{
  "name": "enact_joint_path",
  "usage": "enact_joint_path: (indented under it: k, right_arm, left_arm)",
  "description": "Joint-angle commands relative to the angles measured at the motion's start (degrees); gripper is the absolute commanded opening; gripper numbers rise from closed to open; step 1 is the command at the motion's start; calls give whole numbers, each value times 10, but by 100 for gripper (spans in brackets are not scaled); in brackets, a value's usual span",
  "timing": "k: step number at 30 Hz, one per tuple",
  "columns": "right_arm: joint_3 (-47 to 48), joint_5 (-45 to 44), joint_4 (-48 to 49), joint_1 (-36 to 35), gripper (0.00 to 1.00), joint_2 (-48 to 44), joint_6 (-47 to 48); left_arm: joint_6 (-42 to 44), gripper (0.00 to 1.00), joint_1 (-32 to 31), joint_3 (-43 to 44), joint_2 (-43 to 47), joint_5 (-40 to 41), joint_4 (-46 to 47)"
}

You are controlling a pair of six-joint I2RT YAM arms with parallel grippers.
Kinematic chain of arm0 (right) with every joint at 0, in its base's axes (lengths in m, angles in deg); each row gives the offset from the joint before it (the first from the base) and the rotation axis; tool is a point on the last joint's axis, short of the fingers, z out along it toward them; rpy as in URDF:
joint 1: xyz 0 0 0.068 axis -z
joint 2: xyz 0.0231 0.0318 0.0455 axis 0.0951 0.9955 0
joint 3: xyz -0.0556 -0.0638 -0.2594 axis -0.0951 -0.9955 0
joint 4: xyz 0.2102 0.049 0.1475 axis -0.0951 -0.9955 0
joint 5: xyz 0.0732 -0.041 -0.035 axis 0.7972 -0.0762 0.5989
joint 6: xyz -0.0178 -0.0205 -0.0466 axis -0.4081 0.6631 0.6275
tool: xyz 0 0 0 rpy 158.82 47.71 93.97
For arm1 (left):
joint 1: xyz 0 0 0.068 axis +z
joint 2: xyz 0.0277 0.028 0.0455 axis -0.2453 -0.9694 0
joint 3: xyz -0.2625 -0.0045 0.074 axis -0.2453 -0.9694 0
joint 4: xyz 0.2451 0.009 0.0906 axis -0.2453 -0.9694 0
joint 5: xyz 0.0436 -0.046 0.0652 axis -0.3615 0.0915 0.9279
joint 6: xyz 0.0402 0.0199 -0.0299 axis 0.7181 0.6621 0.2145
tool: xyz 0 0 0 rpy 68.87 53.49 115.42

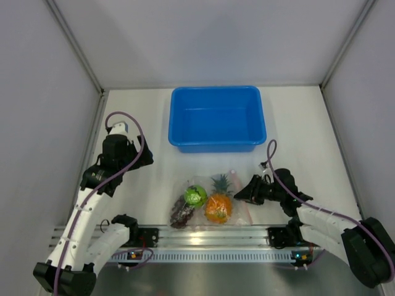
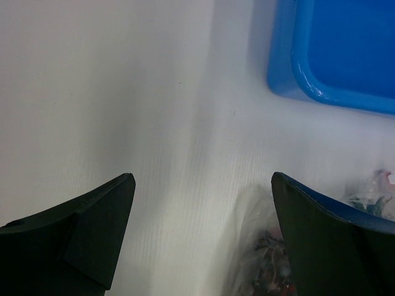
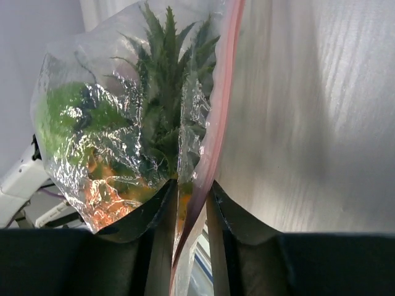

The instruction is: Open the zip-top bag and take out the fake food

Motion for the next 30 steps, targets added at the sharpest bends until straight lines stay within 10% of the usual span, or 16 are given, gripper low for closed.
enact_joint_path:
  k: [1, 5, 19, 30]
  right_arm:
    - [-6, -17, 99, -22, 24, 25, -12]
    - [4, -23, 93, -27, 1, 18, -4]
    - [284, -119, -291, -31, 0, -89, 231]
    - [576, -113, -545, -35, 0, -21, 401]
  left_arm:
    - [4, 98, -2, -2, 14, 5, 24]
    - [5, 98, -3, -2, 14, 6, 23]
    - [0, 98, -3, 39, -1, -64, 29]
    - [-4, 98, -6, 61, -15, -417, 142]
